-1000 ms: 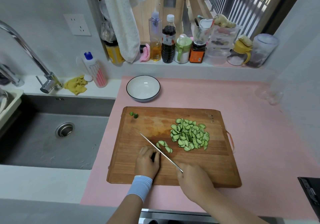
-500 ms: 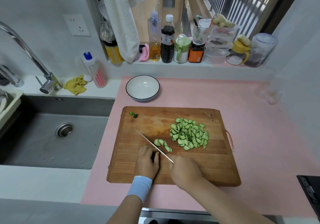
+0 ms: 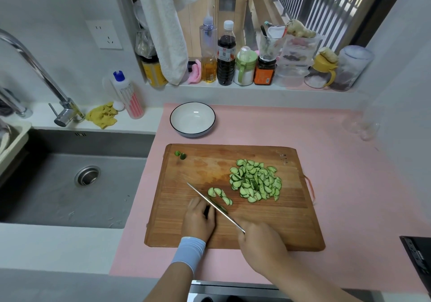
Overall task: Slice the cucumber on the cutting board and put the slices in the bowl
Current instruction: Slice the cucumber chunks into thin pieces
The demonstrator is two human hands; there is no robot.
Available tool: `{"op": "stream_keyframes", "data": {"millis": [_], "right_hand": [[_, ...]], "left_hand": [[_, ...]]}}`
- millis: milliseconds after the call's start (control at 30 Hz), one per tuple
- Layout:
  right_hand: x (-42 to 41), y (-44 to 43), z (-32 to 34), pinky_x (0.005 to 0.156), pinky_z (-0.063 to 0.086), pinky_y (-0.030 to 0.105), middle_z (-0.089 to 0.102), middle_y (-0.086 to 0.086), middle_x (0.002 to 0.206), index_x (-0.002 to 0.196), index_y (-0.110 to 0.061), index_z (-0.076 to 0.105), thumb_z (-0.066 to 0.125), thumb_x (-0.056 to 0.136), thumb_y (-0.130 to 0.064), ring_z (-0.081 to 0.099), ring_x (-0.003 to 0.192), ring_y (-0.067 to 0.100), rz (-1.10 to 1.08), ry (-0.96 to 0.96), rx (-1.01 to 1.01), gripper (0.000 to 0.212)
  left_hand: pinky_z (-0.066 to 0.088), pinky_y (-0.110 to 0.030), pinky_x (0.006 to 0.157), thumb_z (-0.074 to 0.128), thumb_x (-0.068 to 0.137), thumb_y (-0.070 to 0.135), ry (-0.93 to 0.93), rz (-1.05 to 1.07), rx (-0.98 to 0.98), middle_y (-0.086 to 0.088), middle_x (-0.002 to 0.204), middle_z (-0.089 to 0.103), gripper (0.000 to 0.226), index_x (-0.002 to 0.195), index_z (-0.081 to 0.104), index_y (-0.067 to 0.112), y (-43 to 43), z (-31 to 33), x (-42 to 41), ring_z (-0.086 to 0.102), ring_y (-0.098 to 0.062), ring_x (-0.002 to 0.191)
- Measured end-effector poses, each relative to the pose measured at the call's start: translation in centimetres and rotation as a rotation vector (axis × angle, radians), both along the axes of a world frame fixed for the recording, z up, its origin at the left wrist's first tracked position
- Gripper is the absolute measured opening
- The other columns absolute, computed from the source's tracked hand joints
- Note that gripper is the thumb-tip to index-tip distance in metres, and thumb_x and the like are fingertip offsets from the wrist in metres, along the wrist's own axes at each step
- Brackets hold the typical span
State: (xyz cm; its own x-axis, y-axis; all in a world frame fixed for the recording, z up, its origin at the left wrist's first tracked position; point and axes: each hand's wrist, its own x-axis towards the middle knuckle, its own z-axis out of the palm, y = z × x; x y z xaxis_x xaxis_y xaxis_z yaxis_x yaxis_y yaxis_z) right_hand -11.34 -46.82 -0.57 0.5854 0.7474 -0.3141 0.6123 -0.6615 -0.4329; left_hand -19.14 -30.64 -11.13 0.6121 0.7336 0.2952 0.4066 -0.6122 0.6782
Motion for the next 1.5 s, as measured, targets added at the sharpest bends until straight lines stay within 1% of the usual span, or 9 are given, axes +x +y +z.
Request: {"op": "stream_keyframes", "data": {"millis": [200,300,467,633,867,967,1167,1367,1500], "right_hand": [[-0.2,0.4,0.3,0.066,0.044,0.033,0.068,0.001,0.086,0.109,-0.030,0.061,0.041,0.100,-0.027,0.060,0.079,0.026,-0.026,0.033,-0.011,0.022],[-0.1,1.4,0.1,0.067,0.046,0.032,0.060,-0.003,0.079,0.092,-0.026,0.057,0.042,0.100,-0.026,0.064,0.083,0.027,-0.031,0.070,-0.037,0.017],[0.2,3.5,0.2,0.075,0.050,0.035,0.070,0.006,0.098,0.106,-0.024,0.064,0.043,0.100,-0.026,0.065,0.094,0.030,-0.013,0.051,-0.037,0.022],[0.0,3.5,-0.3,0.077,0.053,0.036,0.071,0.006,0.102,0.128,-0.030,0.060,0.042,0.100,-0.029,0.066,0.095,0.030,-0.018,0.030,-0.025,0.033],[-0.2,2.1,0.0,0.068,0.043,0.032,0.067,0.001,0.089,0.109,-0.025,0.063,0.041,0.102,-0.030,0.064,0.090,0.029,-0.021,0.016,-0.009,0.023],[-0.1,0.7,-0.1,0.066,0.047,0.033,0.066,-0.001,0.084,0.104,-0.023,0.062,0.040,0.101,-0.033,0.063,0.080,0.026,-0.028,0.016,-0.015,0.024],[0.0,-0.2,-0.4,0.064,0.048,0.035,0.067,0.002,0.080,0.089,-0.024,0.057,0.040,0.101,-0.032,0.061,0.072,0.025,-0.052,0.037,-0.013,0.022],[0.2,1.1,-0.4,0.057,0.037,0.032,0.055,-0.005,0.068,0.077,-0.022,0.050,0.042,0.100,-0.029,0.056,0.068,0.022,-0.061,0.091,-0.034,0.025],[0.3,3.0,0.2,0.064,0.041,0.031,0.059,-0.003,0.077,0.091,-0.026,0.058,0.042,0.101,-0.026,0.058,0.079,0.025,-0.019,0.075,-0.036,0.019]], "left_hand": [[0.042,-0.017,0.080,0.072,0.077,0.001,0.012,0.001,0.001,0.000,0.086,0.063,0.011,0.083,0.069,0.010,0.1,-0.2,-0.1,0.057,-0.018,0.084],[0.044,-0.021,0.076,0.074,0.075,0.000,0.005,0.002,0.006,0.000,0.081,0.061,0.013,0.077,0.066,0.009,0.1,-0.2,-0.1,0.055,-0.017,0.080],[0.039,-0.016,0.074,0.076,0.073,-0.004,-0.011,0.004,0.012,-0.001,0.078,0.059,0.018,0.072,0.064,0.009,0.1,-0.1,-0.2,0.052,-0.015,0.077],[0.037,-0.012,0.075,0.077,0.072,-0.003,-0.002,0.009,0.008,-0.001,0.078,0.059,0.018,0.072,0.064,0.009,0.1,-0.1,-0.2,0.051,-0.013,0.078],[0.043,-0.019,0.077,0.075,0.076,0.000,0.016,0.008,-0.001,-0.002,0.081,0.062,0.012,0.077,0.067,0.009,0.1,-0.6,-0.2,0.056,-0.019,0.081],[0.045,-0.022,0.077,0.074,0.077,0.002,0.032,0.005,0.001,-0.002,0.083,0.062,0.010,0.079,0.067,0.009,0.2,-0.8,-0.2,0.057,-0.020,0.082],[0.041,-0.017,0.076,0.076,0.075,0.001,0.013,0.004,0.005,-0.001,0.080,0.061,0.013,0.076,0.067,0.010,0.2,-0.4,-0.1,0.055,-0.017,0.079],[0.037,-0.014,0.074,0.078,0.073,-0.001,-0.003,0.004,0.023,-0.001,0.076,0.058,0.018,0.072,0.064,0.010,0.1,-0.2,-0.1,0.051,-0.015,0.076],[0.036,-0.013,0.075,0.078,0.073,-0.001,-0.009,0.005,0.025,-0.001,0.076,0.059,0.018,0.072,0.064,0.010,0.1,-0.1,-0.2,0.050,-0.014,0.077]]}}
